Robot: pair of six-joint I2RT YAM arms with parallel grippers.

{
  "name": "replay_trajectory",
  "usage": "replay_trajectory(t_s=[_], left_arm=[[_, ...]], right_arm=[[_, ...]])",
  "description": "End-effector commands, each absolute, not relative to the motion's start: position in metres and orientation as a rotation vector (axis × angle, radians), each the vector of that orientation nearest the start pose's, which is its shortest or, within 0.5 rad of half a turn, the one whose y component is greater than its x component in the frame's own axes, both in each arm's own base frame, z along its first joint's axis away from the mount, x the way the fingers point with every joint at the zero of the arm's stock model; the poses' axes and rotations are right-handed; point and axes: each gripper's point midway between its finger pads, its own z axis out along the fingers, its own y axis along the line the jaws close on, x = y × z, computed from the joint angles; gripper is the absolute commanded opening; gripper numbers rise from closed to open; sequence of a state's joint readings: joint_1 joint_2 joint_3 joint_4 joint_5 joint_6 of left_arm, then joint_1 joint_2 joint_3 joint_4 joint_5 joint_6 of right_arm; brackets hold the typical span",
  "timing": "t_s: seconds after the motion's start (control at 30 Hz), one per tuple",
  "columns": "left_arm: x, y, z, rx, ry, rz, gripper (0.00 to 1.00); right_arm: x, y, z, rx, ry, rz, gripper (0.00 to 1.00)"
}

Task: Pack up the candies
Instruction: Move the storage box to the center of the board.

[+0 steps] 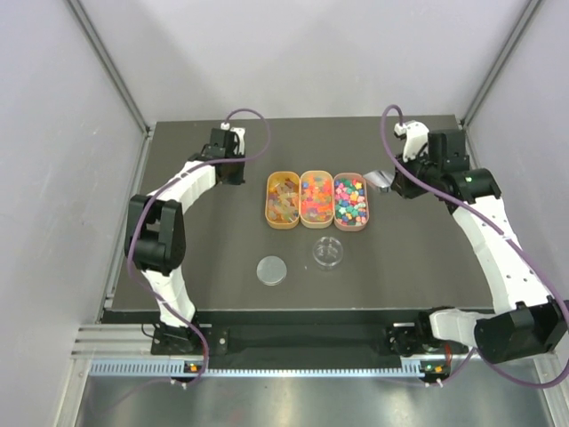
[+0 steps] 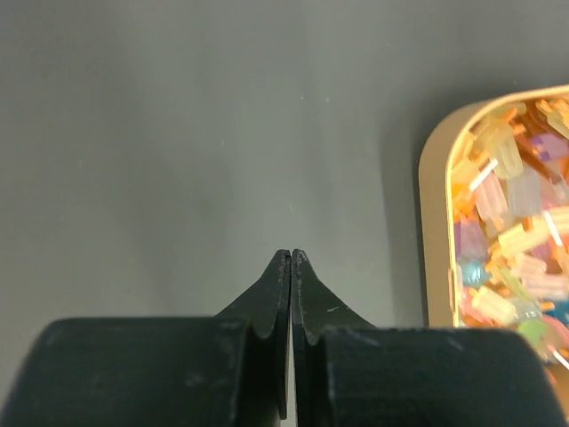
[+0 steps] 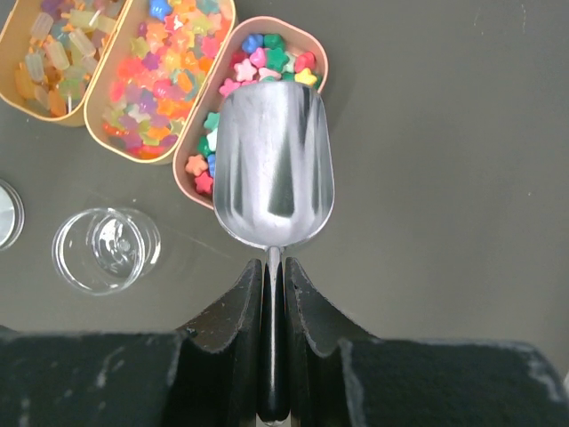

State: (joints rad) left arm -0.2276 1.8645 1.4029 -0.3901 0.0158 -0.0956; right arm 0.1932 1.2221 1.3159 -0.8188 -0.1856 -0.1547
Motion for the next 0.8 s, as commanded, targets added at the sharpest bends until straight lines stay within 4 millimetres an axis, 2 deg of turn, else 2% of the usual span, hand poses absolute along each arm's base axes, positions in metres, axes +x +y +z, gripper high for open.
replay_trajectory(t_s=[0.0, 0.03, 0.07, 0.2, 0.3, 0.47, 0.63, 0.77], left_arm=[[0.480, -0.122, 0.095, 0.219, 2.400, -0.137, 0.00], [0.471, -0.123, 0.087, 0.230, 2.451, -0.132, 0.00], [0.467, -0.136, 0.081, 0.257, 2.470, -0.174, 0.00], [0.446, -0.158, 0.065, 0.309, 2.513, -0.203, 0.00], [0.434, -0.175, 0.054, 0.355, 2.536, -0.224, 0.00], [0.419, -0.196, 0.052, 0.396, 2.550, -0.252, 0.00], [0.402, -0.207, 0.046, 0.434, 2.579, -0.272, 0.00], [0.396, -0.215, 0.045, 0.460, 2.576, -0.280, 0.00]], right_arm=[[0.317, 0.078, 0.265, -0.377, 2.194, 0.236, 0.00], [0.316, 0.075, 0.265, -0.367, 2.194, 0.229, 0.00], [0.314, 0.074, 0.263, -0.358, 2.202, 0.224, 0.00], [0.306, 0.063, 0.244, -0.281, 2.257, 0.206, 0.00], [0.303, 0.058, 0.237, -0.226, 2.277, 0.218, 0.00], [0.306, 0.047, 0.241, -0.165, 2.274, 0.203, 0.00], [0.308, 0.050, 0.241, -0.119, 2.270, 0.244, 0.00], [0.302, 0.051, 0.233, -0.125, 2.289, 0.255, 0.00]])
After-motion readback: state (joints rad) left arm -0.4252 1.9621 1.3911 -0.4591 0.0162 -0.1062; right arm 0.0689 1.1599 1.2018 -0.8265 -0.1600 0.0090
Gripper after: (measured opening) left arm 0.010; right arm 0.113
